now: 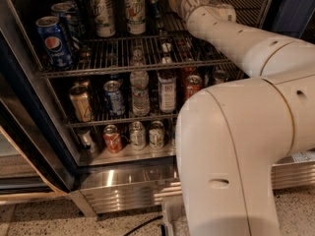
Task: Pick coke can from top shelf of fridge
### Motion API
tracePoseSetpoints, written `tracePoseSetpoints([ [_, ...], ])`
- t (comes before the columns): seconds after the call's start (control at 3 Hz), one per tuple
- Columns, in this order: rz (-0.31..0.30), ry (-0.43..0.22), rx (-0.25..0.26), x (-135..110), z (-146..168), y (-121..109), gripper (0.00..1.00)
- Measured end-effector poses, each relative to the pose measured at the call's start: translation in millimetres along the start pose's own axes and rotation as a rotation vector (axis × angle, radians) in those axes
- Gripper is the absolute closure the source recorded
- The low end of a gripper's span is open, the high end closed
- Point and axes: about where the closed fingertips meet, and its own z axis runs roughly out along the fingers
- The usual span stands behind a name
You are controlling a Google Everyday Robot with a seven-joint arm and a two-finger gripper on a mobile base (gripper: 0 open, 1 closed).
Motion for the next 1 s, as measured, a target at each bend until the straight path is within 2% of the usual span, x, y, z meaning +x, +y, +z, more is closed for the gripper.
tracePoseSetpoints([
  [0.33, 0.023, -0.01, -0.005, -5, -1, -1, 1.0],
  [1.0, 0.071, -0.024, 0.026, -10, -12, -19, 1.0],
])
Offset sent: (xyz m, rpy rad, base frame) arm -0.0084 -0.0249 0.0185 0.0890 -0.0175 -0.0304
